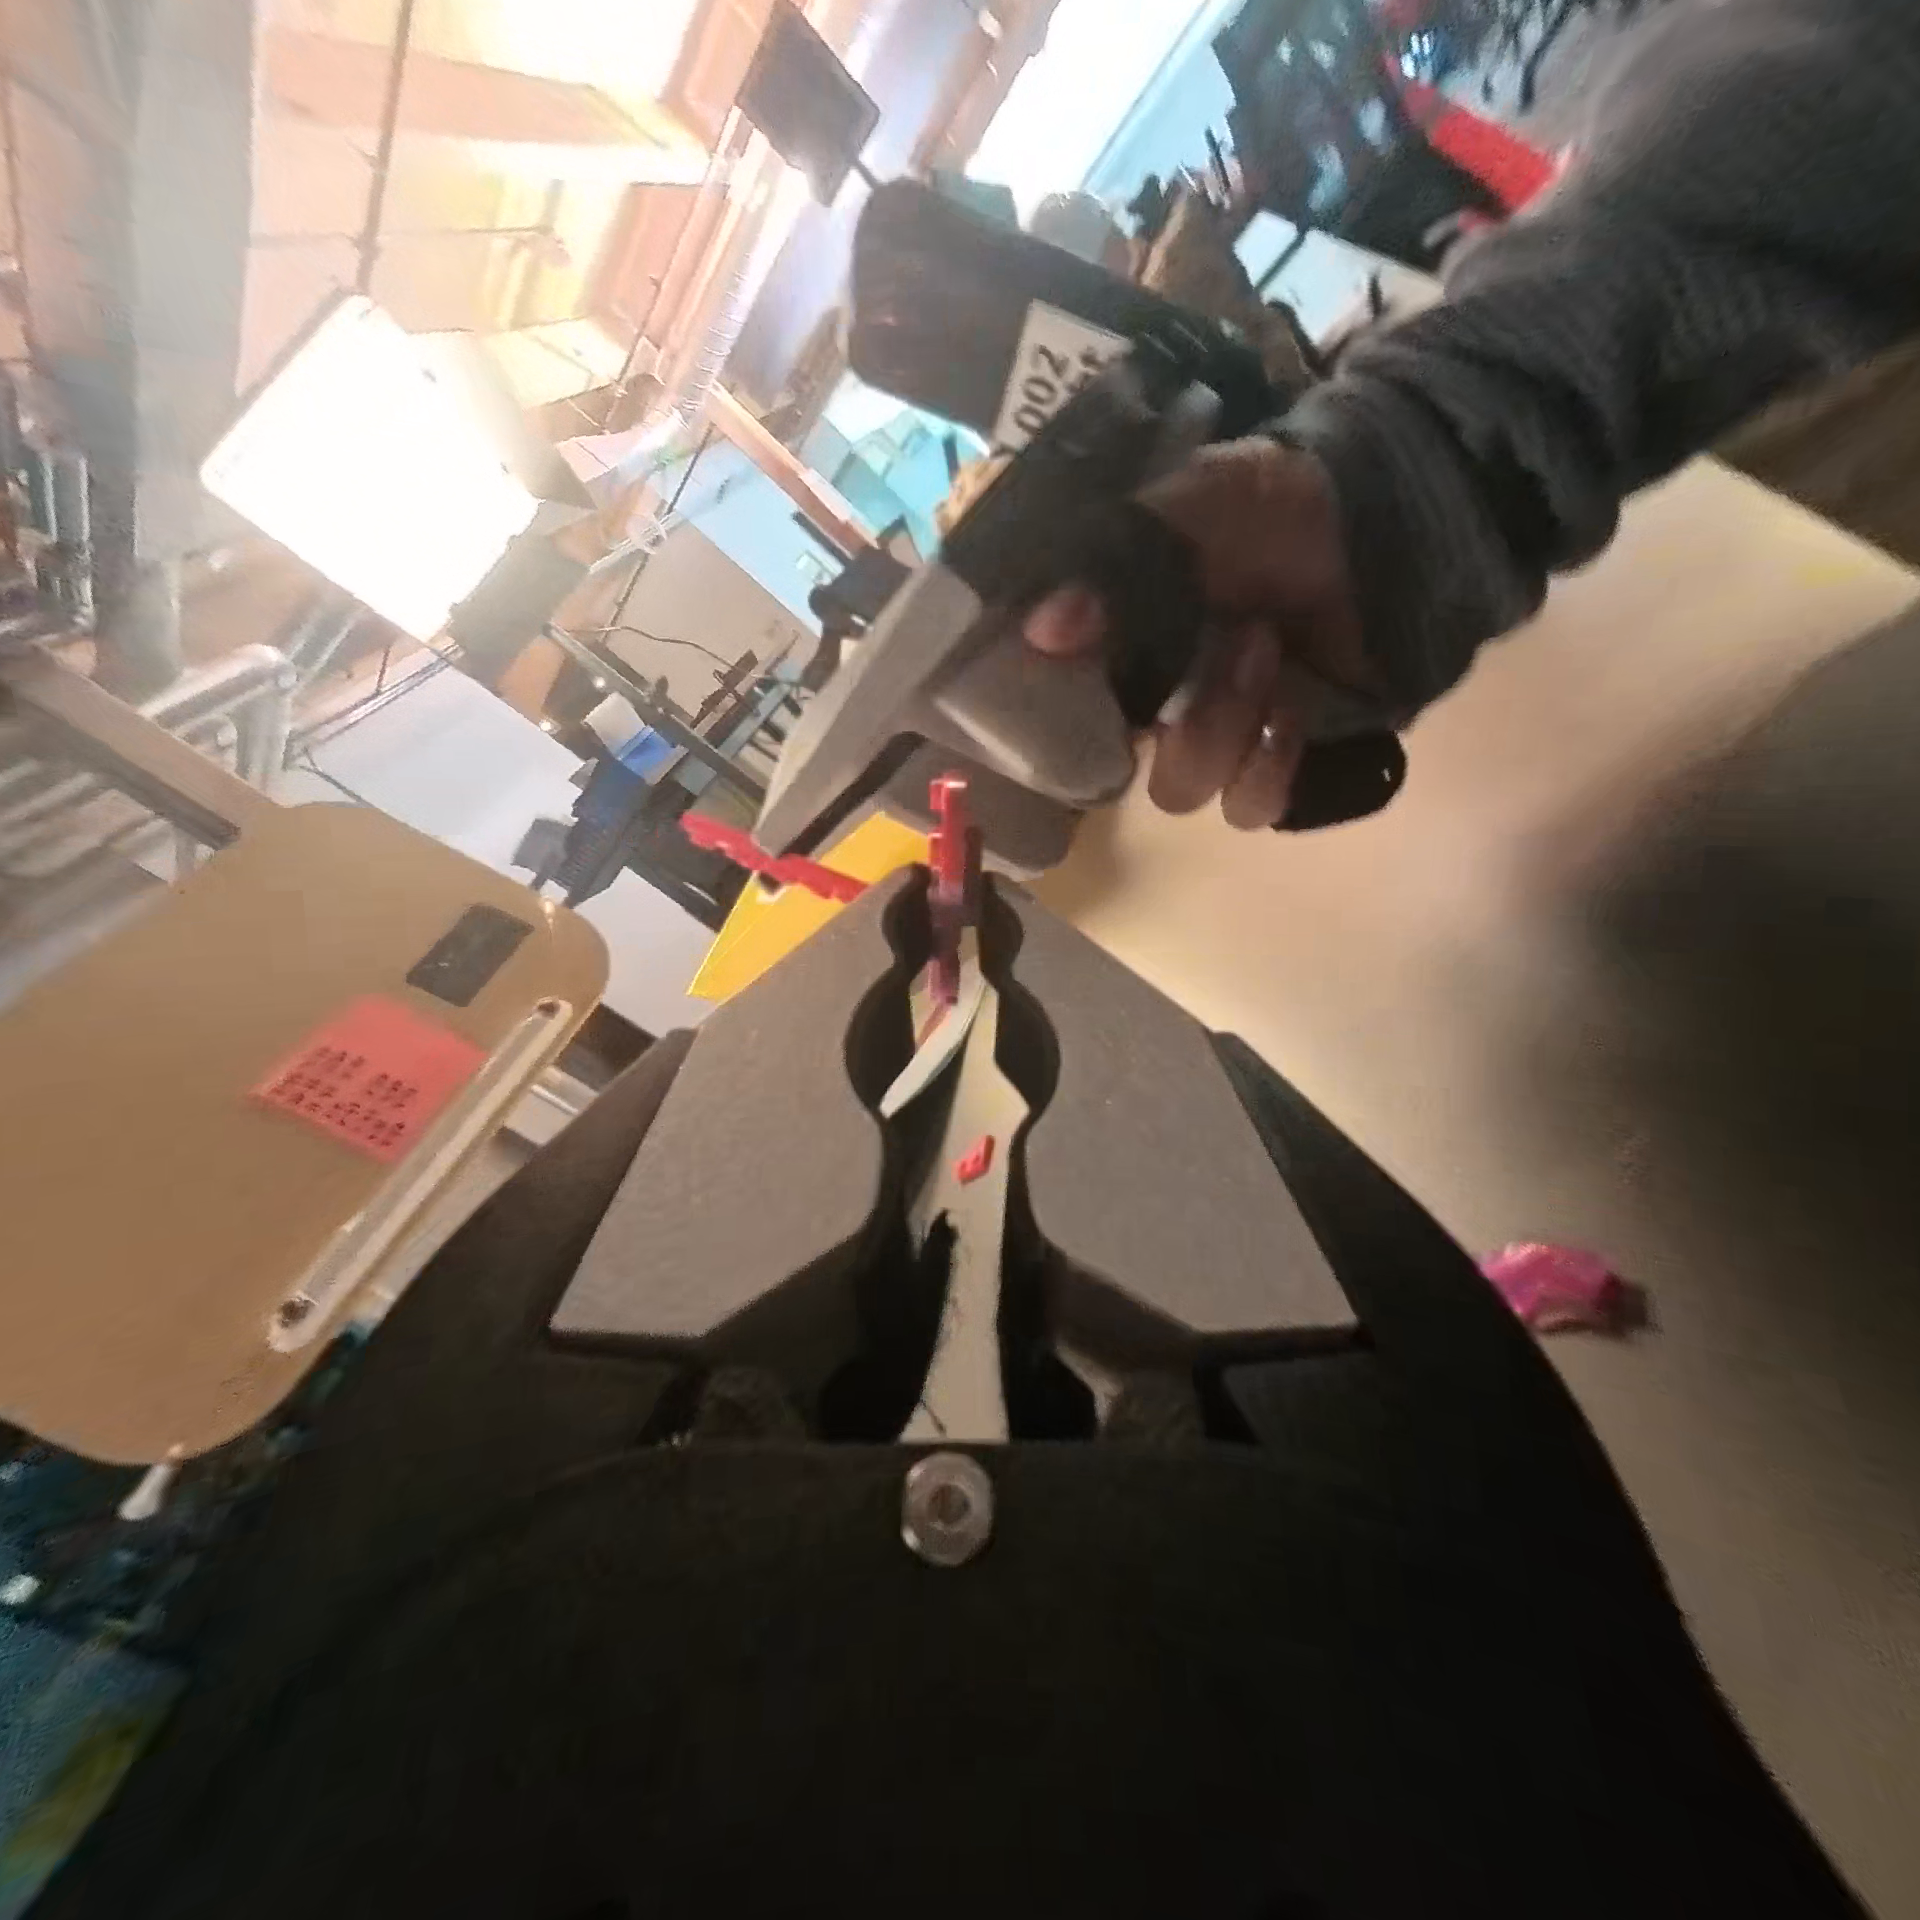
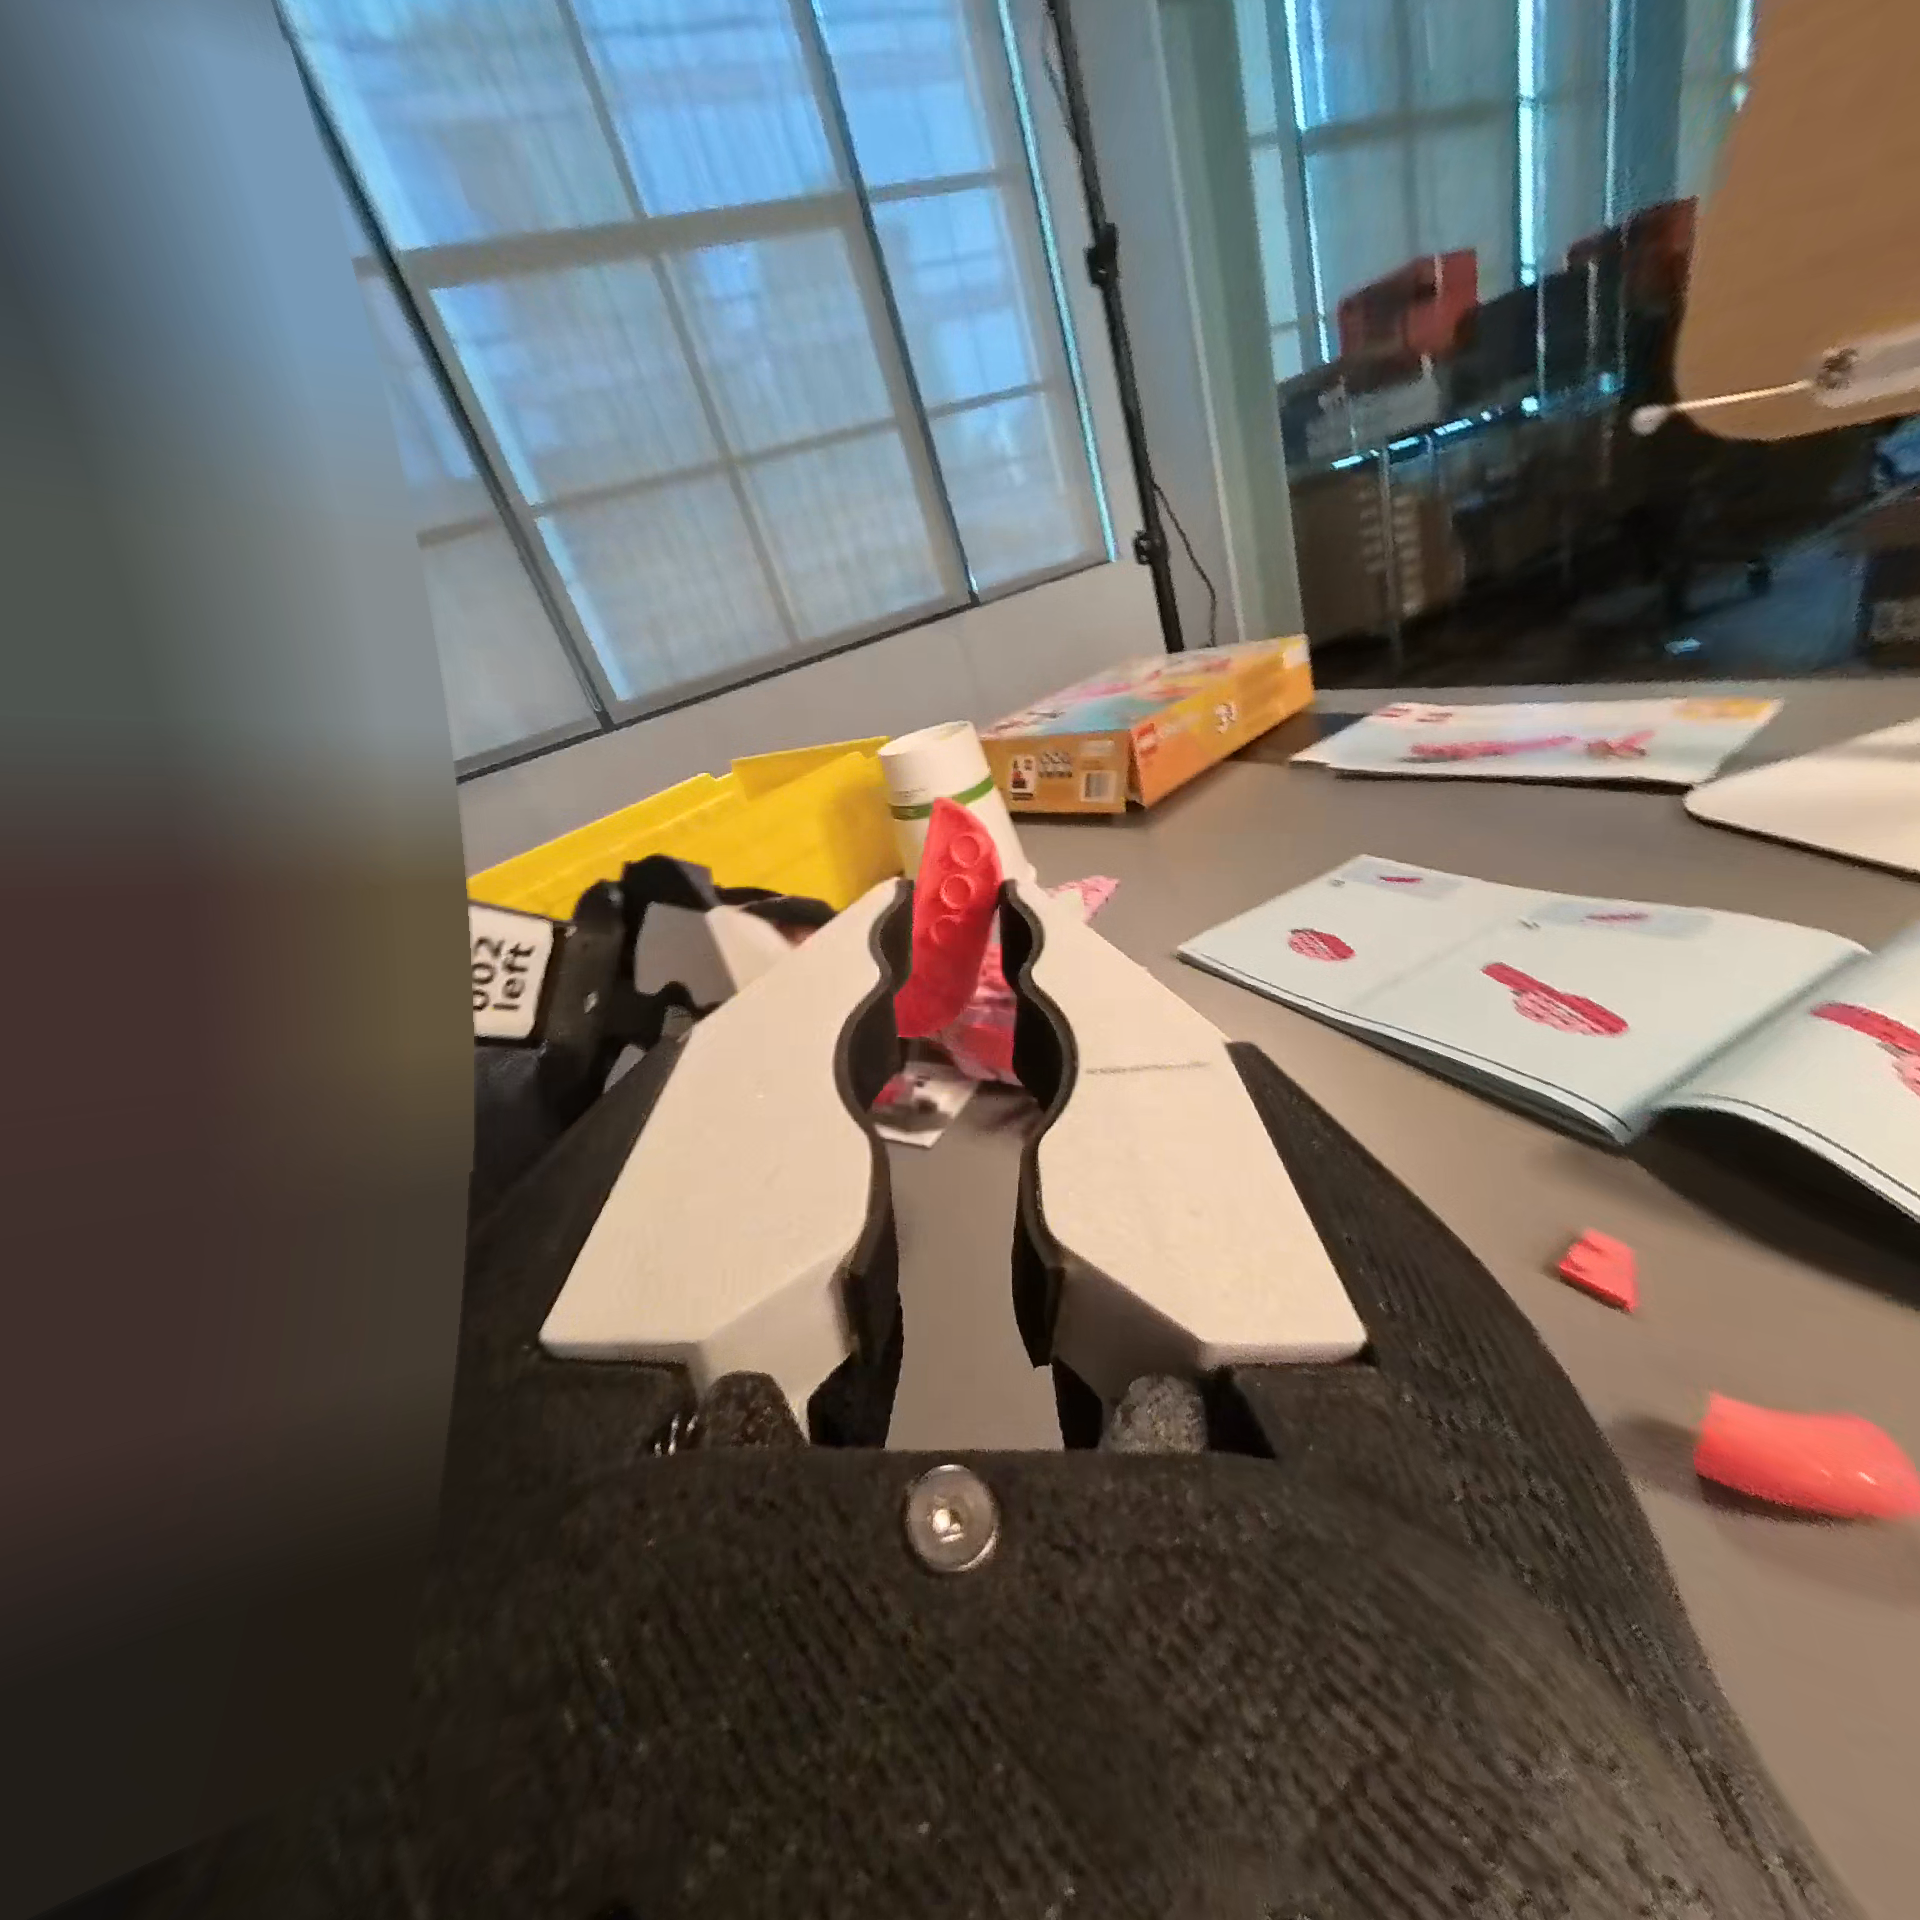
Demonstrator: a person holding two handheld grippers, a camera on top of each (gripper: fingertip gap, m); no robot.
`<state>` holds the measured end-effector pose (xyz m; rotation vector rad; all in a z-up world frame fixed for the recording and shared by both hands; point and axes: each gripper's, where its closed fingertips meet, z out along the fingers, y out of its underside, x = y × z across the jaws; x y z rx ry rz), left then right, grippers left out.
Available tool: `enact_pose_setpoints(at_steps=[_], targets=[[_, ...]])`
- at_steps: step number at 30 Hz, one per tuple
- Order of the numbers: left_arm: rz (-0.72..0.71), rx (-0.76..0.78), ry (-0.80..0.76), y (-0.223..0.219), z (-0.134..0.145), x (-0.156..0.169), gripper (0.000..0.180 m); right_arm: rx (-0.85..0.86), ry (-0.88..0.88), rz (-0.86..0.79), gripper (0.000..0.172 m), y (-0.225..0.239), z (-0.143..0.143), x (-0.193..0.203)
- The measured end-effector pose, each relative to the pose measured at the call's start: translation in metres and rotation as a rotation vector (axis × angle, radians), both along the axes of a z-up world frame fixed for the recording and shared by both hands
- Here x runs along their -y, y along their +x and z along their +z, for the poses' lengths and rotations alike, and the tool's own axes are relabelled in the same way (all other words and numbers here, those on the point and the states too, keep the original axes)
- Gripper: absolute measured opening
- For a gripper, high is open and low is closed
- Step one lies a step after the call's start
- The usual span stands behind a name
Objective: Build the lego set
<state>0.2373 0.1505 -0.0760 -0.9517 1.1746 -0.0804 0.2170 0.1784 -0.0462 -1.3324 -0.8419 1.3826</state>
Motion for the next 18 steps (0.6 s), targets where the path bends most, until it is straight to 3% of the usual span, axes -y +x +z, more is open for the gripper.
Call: enact_pose_setpoints(at_steps=[10,15,18], targets=[[-0.118,0.291,-0.189,-0.017,0.030,-0.001,0.006,-0.141,-0.057,-0.003,0.014,0.012,0.015,0.006],[-0.181,0.317,-0.267,-0.019,0.027,0.000,0.006,-0.129,-0.186,0.004,0.013,0.011,0.005,0.005],[-0.106,0.214,-0.188,-0.023,0.022,-0.007,0.006,-0.028,-0.269,-0.106,0.013,0.019,-0.011,-0.014]])
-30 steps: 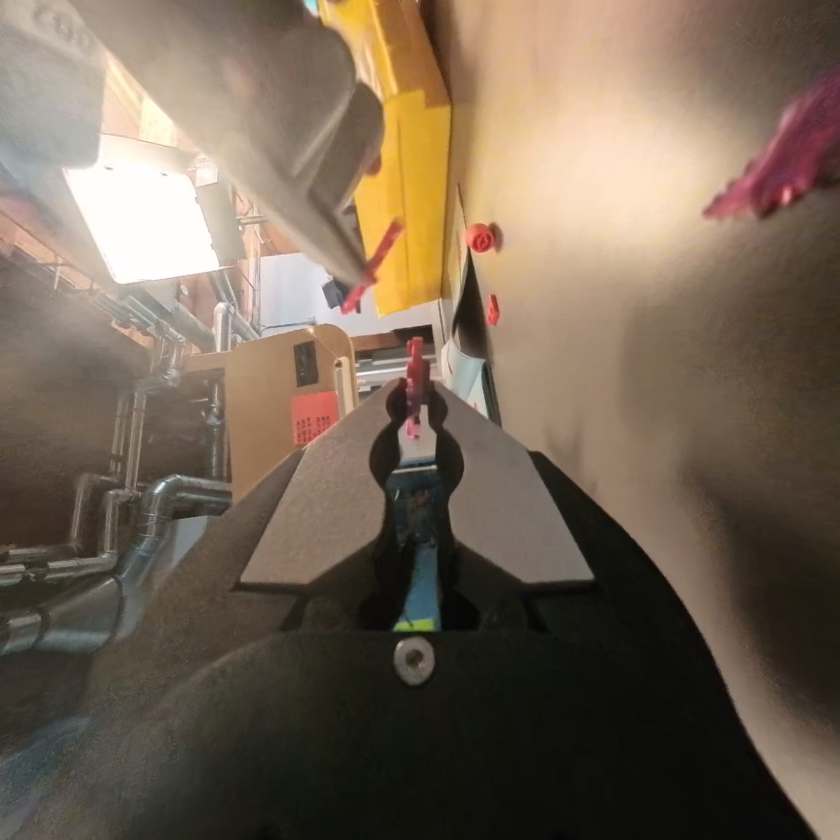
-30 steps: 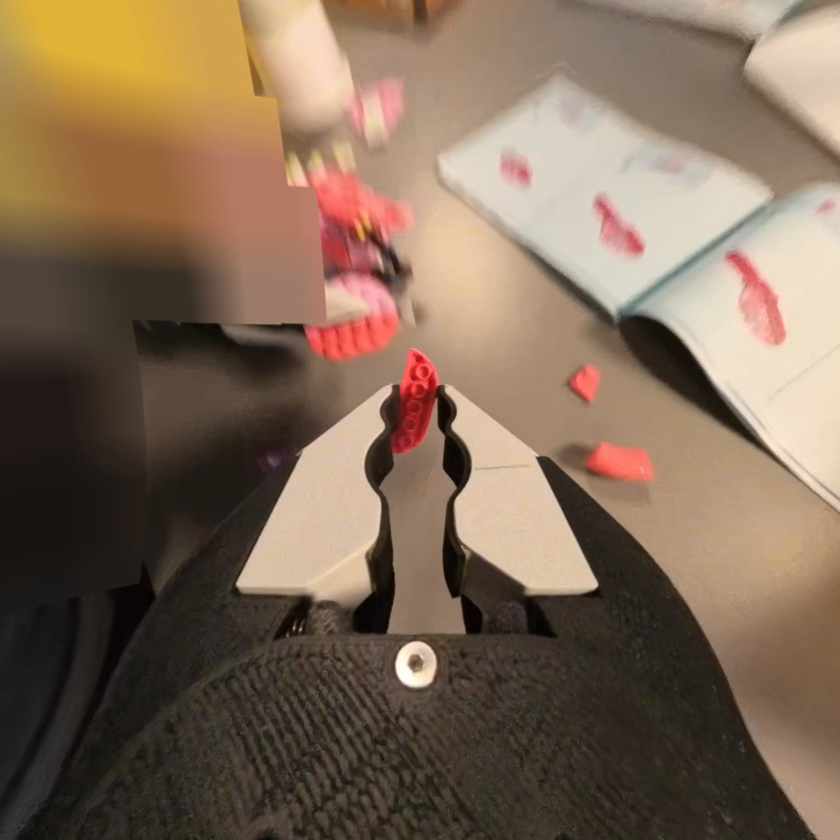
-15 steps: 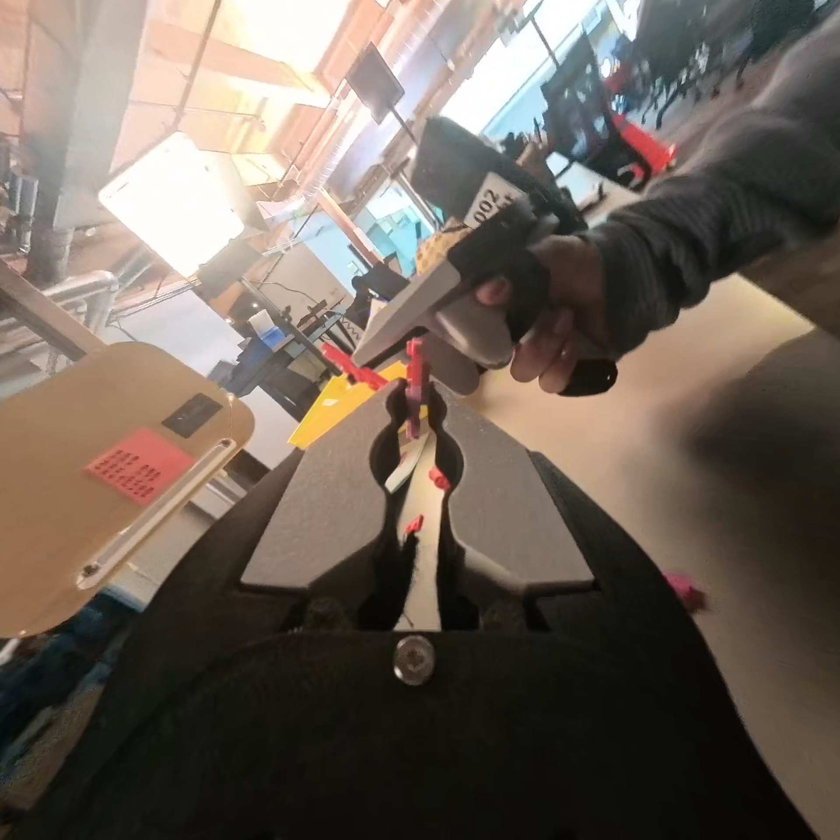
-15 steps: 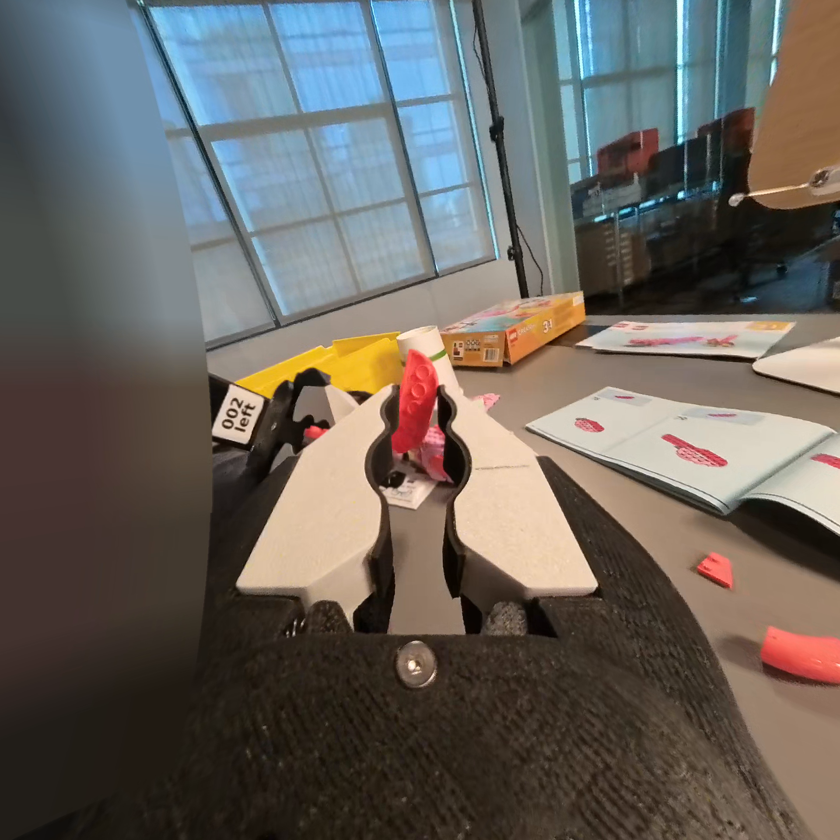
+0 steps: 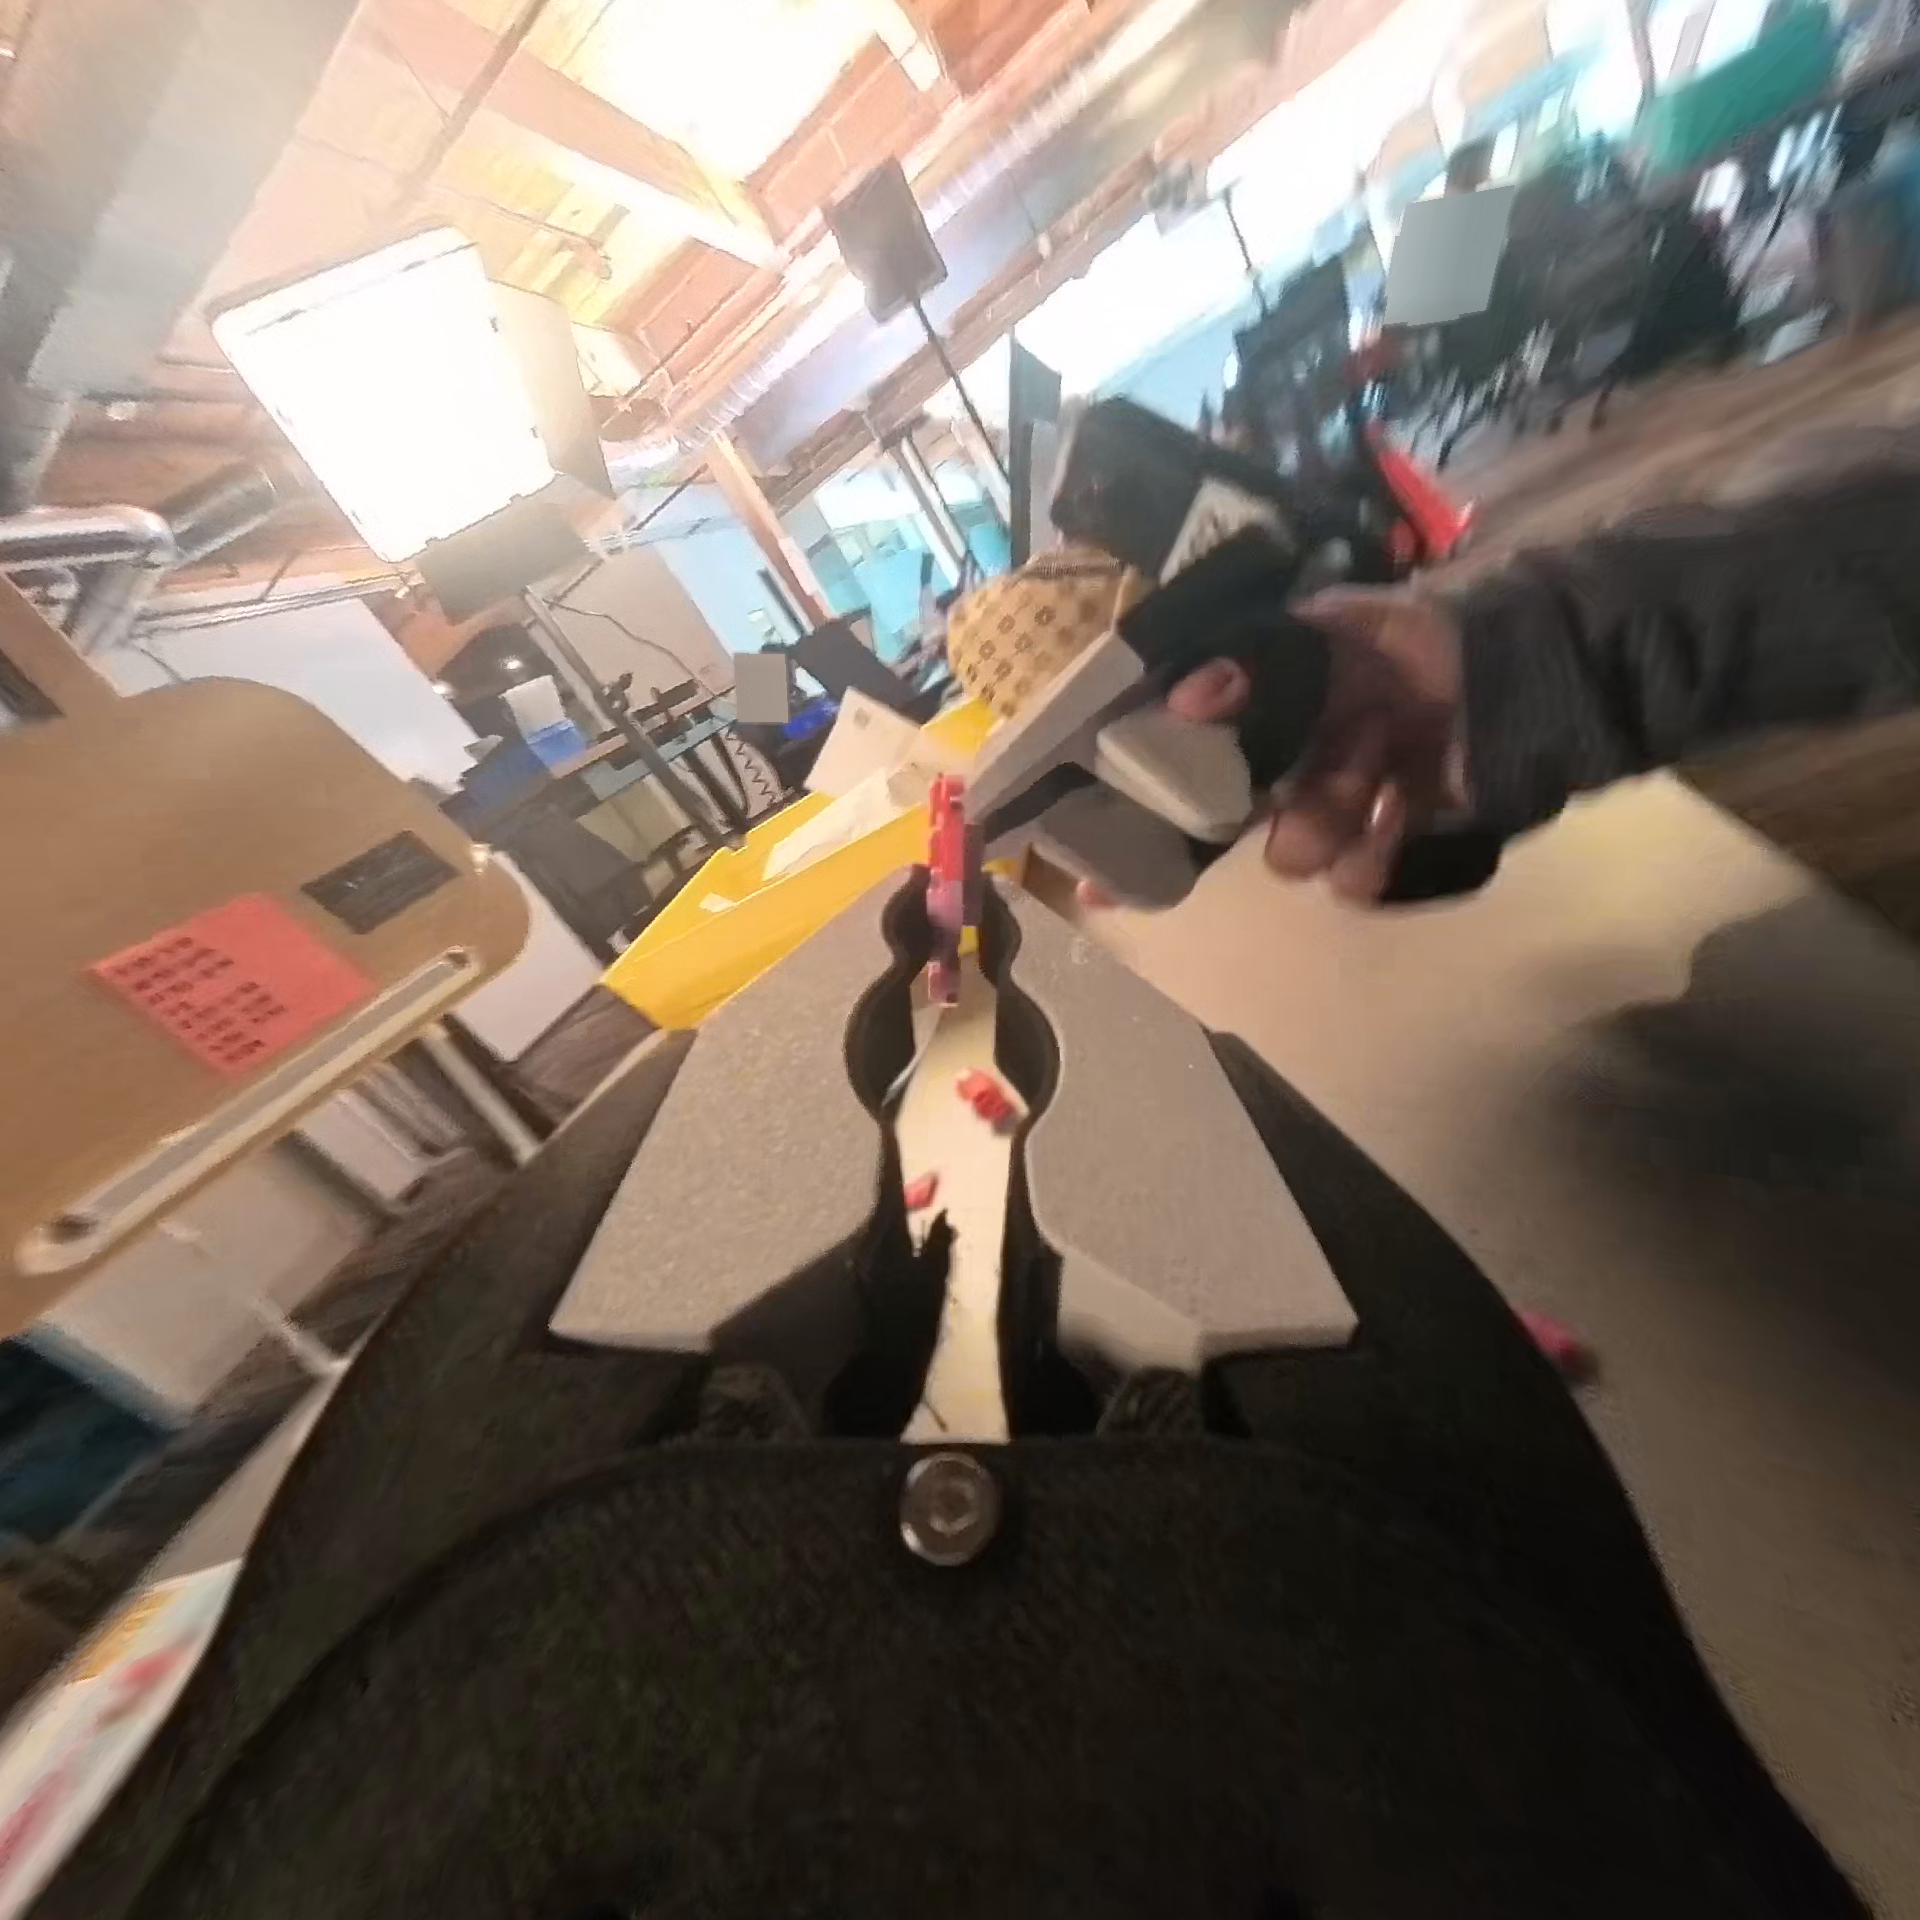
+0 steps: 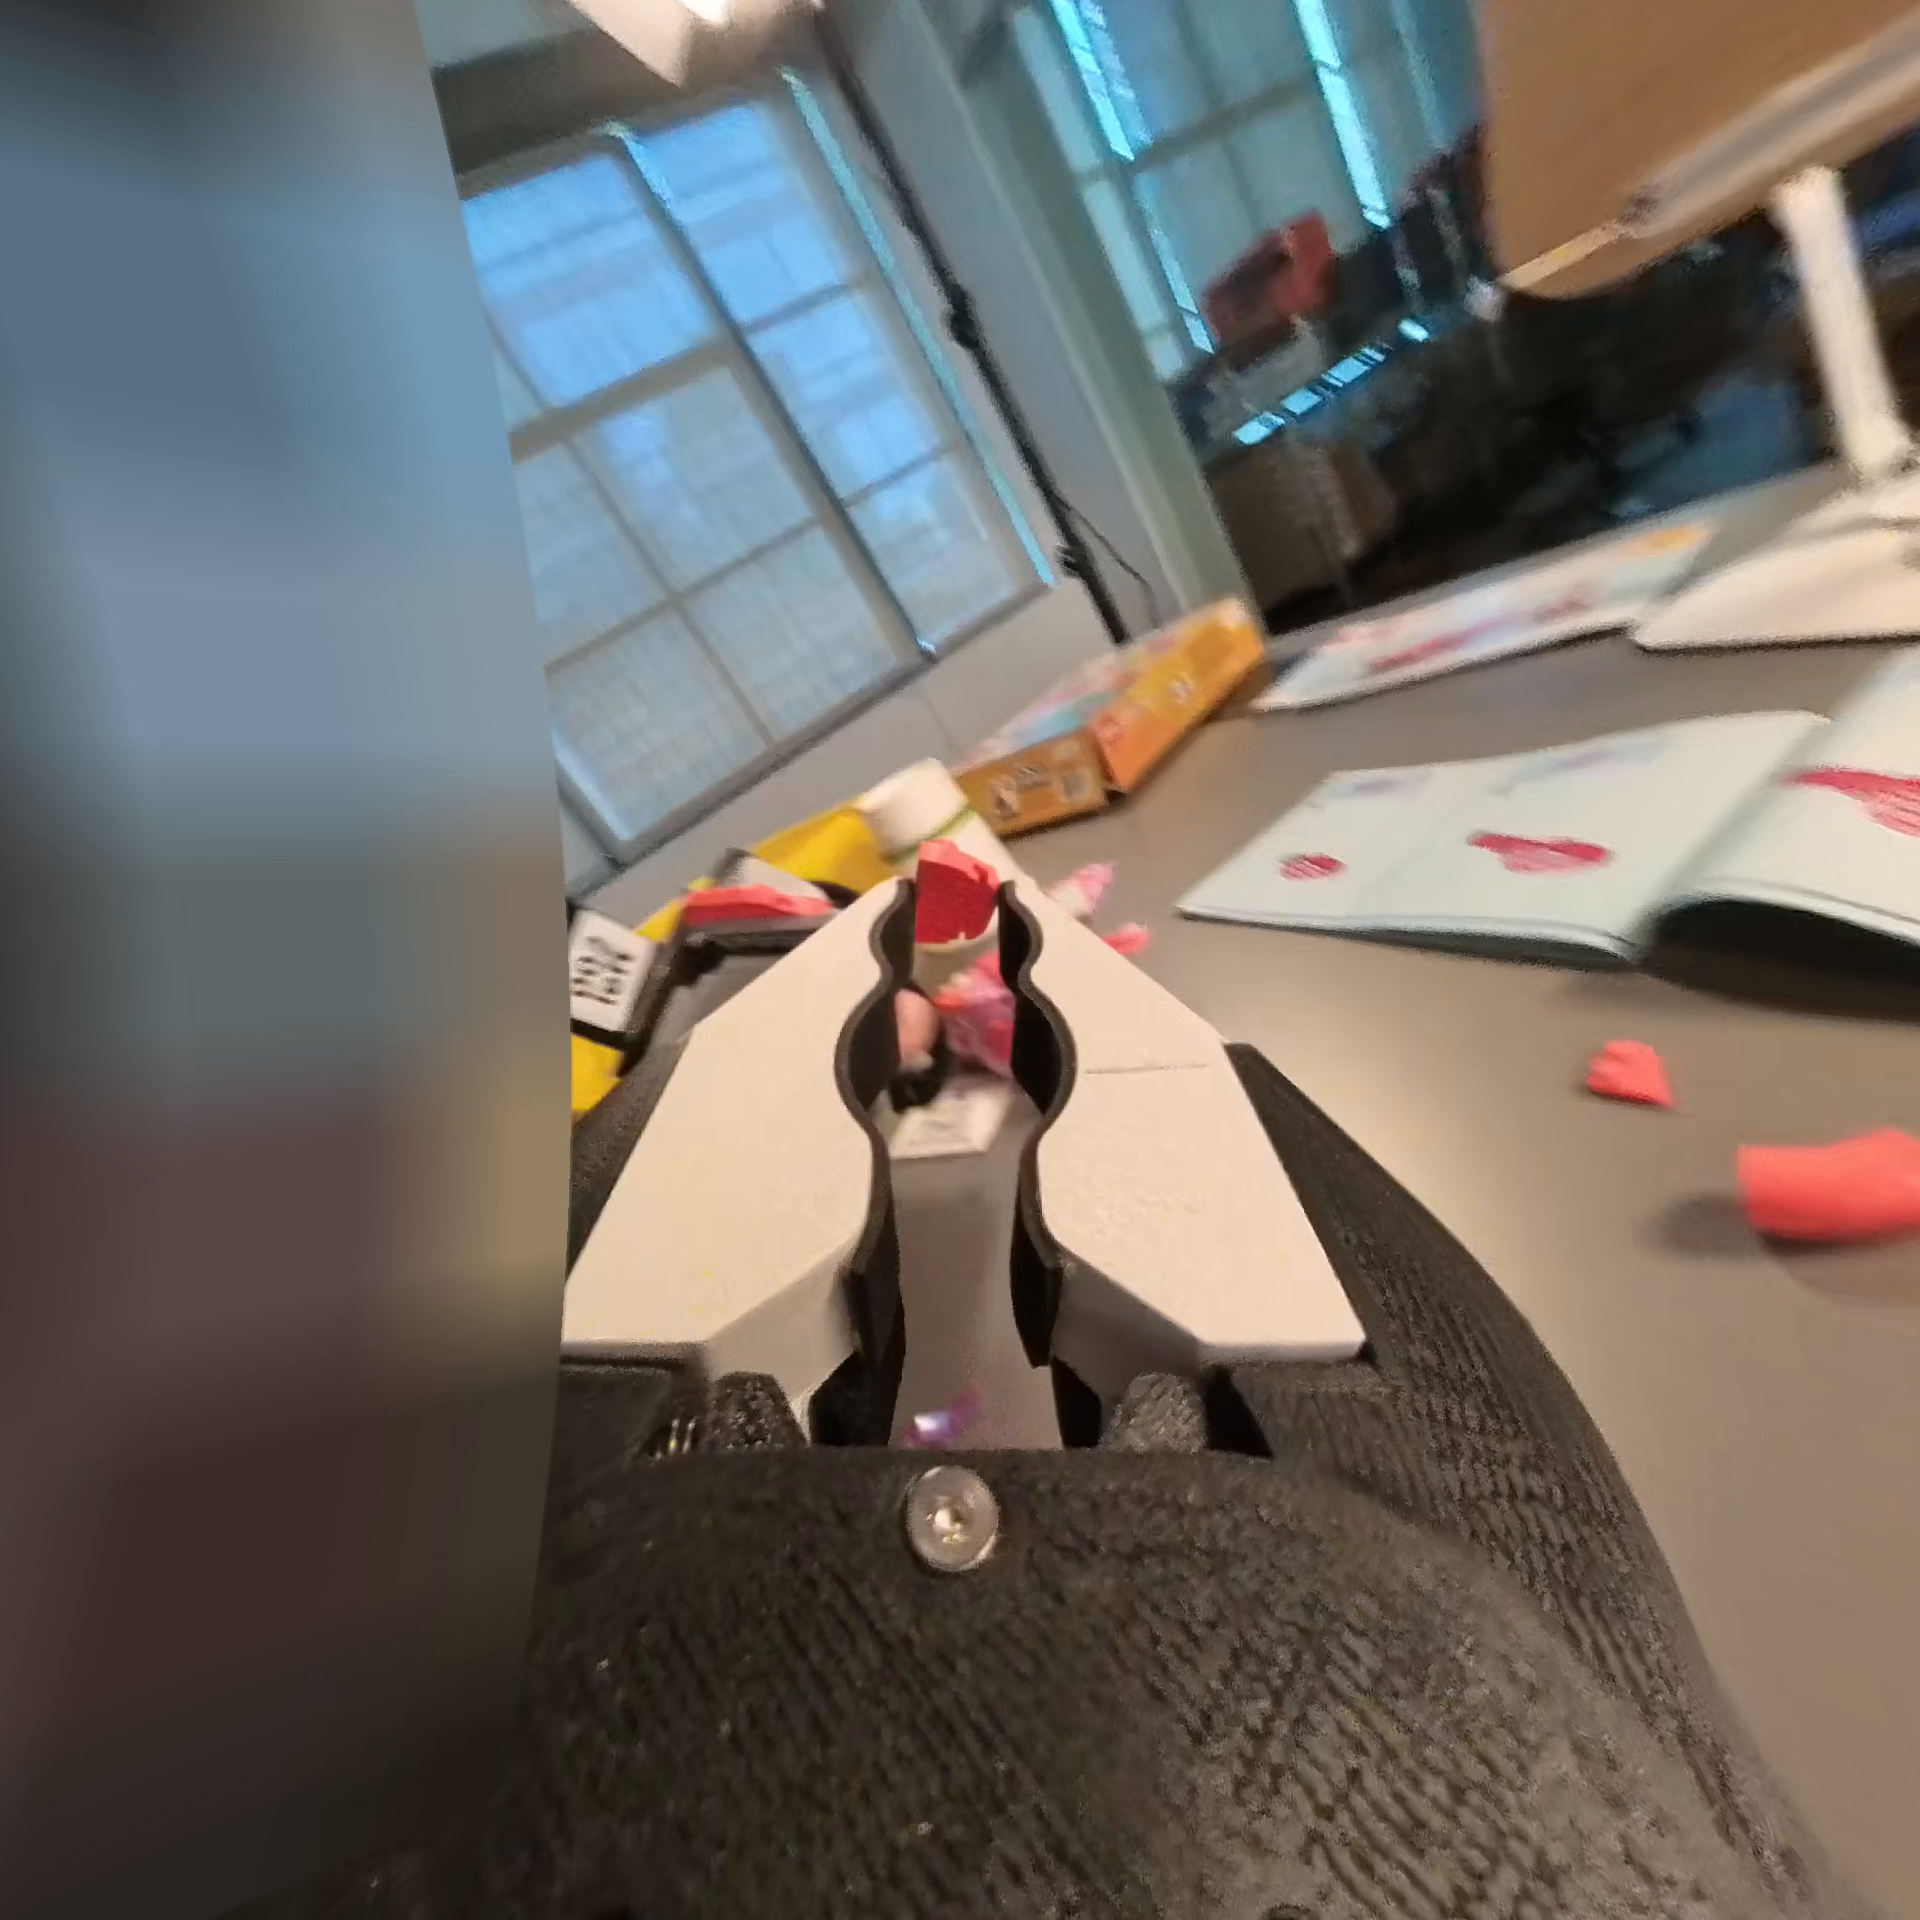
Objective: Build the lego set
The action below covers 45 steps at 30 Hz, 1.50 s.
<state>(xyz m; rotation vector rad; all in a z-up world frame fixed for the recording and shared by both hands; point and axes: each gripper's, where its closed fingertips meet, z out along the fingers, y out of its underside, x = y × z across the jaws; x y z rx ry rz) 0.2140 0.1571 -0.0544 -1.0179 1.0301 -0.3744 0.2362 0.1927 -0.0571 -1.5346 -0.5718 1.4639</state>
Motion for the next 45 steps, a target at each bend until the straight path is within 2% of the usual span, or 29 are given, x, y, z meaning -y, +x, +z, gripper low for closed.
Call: enact_pose_setpoints(at_steps=[4,6,8,13,16,21,26,28,31,34,37,40,42,43,45], targets=[[0.125,-0.244,0.133,-0.001,-0.023,-0.011,0.006,0.431,-0.165,-0.020,0.014,0.021,-0.069,-0.012],[0.115,-0.306,0.141,0.004,-0.035,-0.010,0.006,0.505,-0.255,0.018,0.014,0.030,-0.089,-0.007],[0.103,-0.366,0.157,0.011,-0.045,-0.007,0.006,0.518,-0.290,0.020,0.014,0.037,-0.097,-0.005],[0.166,-0.640,0.280,0.014,-0.077,-0.010,0.006,0.398,-0.199,-0.021,0.014,0.040,-0.078,-0.004],[0.173,-0.764,0.332,0.015,-0.095,-0.011,0.007,0.509,-0.088,-0.021,0.014,0.045,-0.088,0.001],[0.167,-0.756,0.306,0.015,-0.096,-0.012,0.007,0.756,0.168,0.011,0.014,0.060,-0.109,0.015],[0.157,-0.756,0.298,0.015,-0.097,-0.010,0.007,0.928,0.239,0.076,0.014,0.090,-0.130,0.029],[0.152,-0.756,0.302,0.017,-0.097,-0.009,0.007,0.933,0.247,0.072,0.018,0.097,-0.132,0.030],[0.145,-0.758,0.306,0.018,-0.098,-0.007,0.007,0.926,0.243,0.076,0.038,0.102,-0.129,0.034],[0.132,-0.739,0.325,0.020,-0.094,-0.004,0.007,0.898,0.248,0.082,0.037,0.096,-0.125,0.034],[0.126,-0.712,0.397,0.023,-0.084,0.002,0.006,0.954,0.208,0.119,0.035,0.091,-0.134,0.031],[0.156,-0.720,0.542,0.023,-0.077,0.008,0.006,1.040,0.219,0.144,0.013,0.090,-0.134,0.026],[0.145,-0.720,0.623,0.025,-0.076,0.015,0.006,1.109,0.240,0.208,0.013,0.090,-0.135,0.029],[0.144,-0.722,0.666,0.026,-0.075,0.019,0.006,1.121,0.276,0.244,0.013,0.087,-0.132,0.031],[0.132,-0.727,0.736,0.027,-0.075,0.025,0.007,1.038,0.361,0.306,0.012,0.071,-0.114,0.039]])
